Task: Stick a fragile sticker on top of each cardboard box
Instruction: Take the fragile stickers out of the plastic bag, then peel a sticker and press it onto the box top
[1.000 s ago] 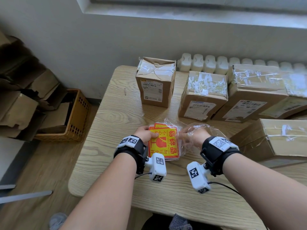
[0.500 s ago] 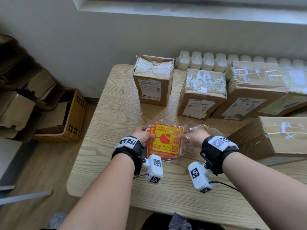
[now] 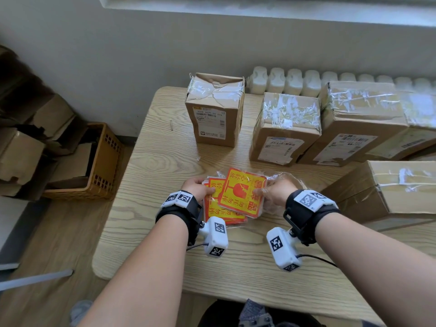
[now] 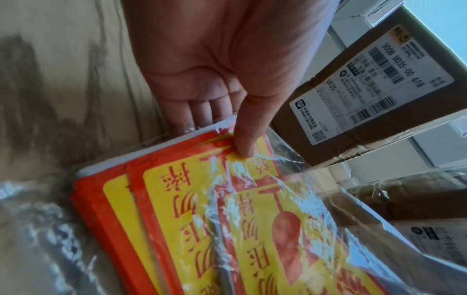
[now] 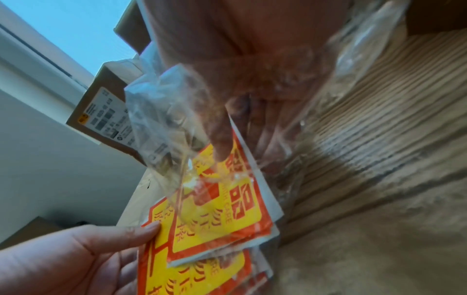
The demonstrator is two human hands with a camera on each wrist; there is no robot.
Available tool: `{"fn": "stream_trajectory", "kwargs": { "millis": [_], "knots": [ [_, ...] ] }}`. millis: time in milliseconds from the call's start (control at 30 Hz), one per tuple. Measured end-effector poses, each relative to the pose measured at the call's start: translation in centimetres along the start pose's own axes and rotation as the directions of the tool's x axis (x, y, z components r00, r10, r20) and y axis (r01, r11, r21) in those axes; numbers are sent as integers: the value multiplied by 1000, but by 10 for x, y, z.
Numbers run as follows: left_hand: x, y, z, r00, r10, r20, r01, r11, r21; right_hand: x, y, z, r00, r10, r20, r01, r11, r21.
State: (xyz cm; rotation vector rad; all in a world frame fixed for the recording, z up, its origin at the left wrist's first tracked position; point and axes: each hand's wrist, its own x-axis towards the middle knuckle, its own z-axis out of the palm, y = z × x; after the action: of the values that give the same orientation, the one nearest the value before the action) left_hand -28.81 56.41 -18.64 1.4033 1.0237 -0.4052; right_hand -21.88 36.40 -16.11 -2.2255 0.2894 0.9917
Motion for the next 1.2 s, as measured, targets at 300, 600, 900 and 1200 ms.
{"fn": "stream_trajectory", "kwargs": {
  "millis": [300, 600, 900, 1200],
  "knots": [
    [7, -4, 2, 996, 30, -85, -26, 998, 52, -6, -6, 2, 993, 70, 92, -82, 988, 129],
    [8, 3, -7, 940, 128, -315, 19, 905, 424, -20, 6, -27, 994, -63, 87, 51, 989, 136],
    [-15, 28, 16, 863, 353, -361, -41, 761, 647, -41, 1, -43, 971, -212, -107, 216, 976, 24],
    [-48, 61, 37, 881, 461, -107, -349, 786, 510, -61, -6, -70, 878, -324, -352, 271, 944, -190]
  ]
}}
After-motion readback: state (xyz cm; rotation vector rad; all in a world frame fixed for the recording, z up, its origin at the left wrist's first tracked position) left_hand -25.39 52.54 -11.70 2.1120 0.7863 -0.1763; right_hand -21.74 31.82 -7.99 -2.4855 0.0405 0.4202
